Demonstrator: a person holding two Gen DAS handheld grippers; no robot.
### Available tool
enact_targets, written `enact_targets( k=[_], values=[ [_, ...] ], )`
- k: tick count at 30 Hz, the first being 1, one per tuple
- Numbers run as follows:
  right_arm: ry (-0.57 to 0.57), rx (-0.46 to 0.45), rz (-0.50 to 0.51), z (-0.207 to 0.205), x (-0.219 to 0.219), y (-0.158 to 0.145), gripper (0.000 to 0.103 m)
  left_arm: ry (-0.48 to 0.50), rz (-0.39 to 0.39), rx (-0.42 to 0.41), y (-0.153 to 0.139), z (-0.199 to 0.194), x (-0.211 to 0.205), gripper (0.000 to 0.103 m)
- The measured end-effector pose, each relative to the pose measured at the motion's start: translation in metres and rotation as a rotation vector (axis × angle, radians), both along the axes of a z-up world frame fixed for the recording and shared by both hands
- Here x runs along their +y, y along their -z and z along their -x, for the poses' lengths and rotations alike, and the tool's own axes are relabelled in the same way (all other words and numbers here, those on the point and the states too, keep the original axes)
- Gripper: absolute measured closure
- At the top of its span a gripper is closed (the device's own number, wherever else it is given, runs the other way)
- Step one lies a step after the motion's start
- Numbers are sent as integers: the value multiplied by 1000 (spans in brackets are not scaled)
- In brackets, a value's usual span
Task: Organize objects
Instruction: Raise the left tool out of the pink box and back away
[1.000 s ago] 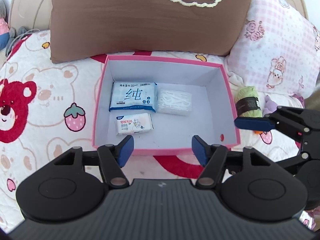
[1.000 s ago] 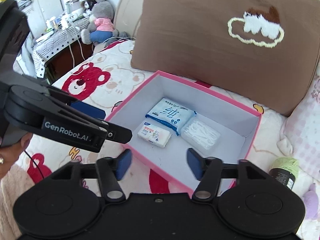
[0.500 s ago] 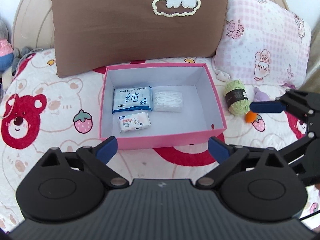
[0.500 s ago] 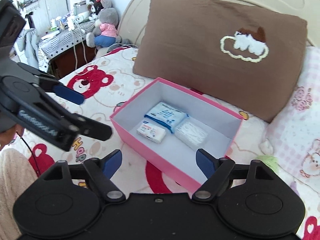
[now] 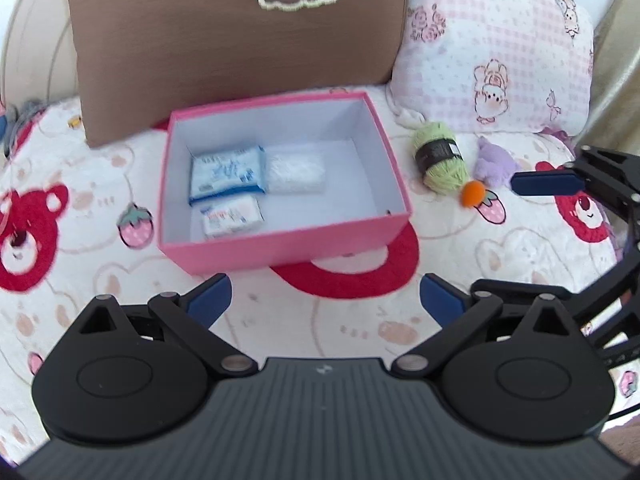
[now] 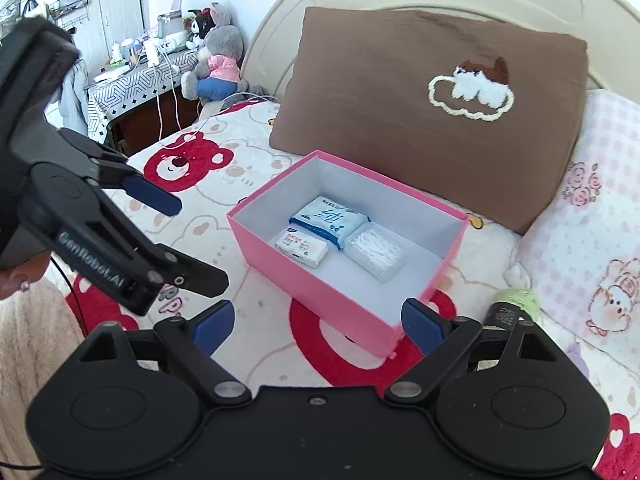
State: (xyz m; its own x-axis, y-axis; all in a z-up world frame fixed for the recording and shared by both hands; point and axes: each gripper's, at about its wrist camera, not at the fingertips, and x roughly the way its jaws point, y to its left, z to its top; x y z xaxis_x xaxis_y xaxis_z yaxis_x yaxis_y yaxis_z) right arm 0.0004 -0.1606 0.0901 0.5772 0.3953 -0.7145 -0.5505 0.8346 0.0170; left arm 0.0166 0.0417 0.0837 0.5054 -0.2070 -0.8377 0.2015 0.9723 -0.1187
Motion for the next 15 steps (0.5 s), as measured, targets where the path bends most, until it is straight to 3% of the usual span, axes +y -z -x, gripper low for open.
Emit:
enact_targets(
  k=[3, 15],
  values=[
    [6, -30, 10, 12, -11, 4, 10, 24, 14, -19, 7, 6, -6, 1],
    [109, -70, 0, 38, -62, 14, 10, 63, 81, 73, 32, 4, -38, 3]
  ],
)
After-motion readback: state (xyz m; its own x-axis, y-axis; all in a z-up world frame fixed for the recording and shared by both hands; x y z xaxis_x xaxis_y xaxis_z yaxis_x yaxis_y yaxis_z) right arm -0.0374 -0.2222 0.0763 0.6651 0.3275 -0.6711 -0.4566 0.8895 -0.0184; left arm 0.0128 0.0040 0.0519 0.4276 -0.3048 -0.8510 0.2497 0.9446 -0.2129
